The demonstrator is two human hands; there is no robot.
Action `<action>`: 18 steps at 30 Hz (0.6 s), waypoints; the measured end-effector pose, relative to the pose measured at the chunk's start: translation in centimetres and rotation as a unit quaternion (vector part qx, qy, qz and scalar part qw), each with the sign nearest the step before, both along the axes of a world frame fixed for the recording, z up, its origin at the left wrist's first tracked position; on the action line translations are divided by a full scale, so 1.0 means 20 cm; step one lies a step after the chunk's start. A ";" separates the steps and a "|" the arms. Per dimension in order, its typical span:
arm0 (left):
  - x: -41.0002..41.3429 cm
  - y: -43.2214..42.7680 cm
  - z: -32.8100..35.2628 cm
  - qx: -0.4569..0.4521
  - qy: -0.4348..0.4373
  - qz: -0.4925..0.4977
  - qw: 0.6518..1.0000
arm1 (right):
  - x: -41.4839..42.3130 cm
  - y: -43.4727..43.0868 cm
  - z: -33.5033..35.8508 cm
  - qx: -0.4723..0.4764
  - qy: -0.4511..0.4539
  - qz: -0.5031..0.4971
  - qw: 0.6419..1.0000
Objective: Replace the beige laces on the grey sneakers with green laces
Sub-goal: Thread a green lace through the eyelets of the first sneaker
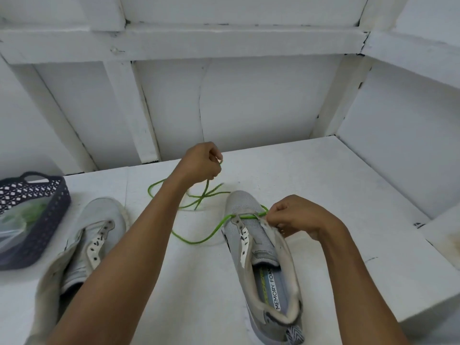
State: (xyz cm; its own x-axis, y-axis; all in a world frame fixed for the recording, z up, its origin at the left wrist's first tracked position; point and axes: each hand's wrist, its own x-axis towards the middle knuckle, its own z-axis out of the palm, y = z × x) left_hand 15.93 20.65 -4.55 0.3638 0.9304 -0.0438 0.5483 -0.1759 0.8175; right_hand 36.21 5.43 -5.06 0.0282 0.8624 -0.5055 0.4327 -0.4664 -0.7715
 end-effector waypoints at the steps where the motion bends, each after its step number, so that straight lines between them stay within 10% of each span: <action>1: 0.00 -0.04 0.03 -0.019 -0.015 -0.032 0.999 | 0.00 0.00 0.00 -0.002 -0.002 -0.002 1.000; 9: 0.04 -0.32 0.17 -0.007 0.055 -0.143 0.988 | 0.01 0.00 -0.02 0.011 0.023 -0.001 1.000; 18: -0.09 -0.42 0.18 -0.080 -0.251 -0.035 0.964 | 0.02 0.01 -0.07 0.019 0.019 0.030 0.999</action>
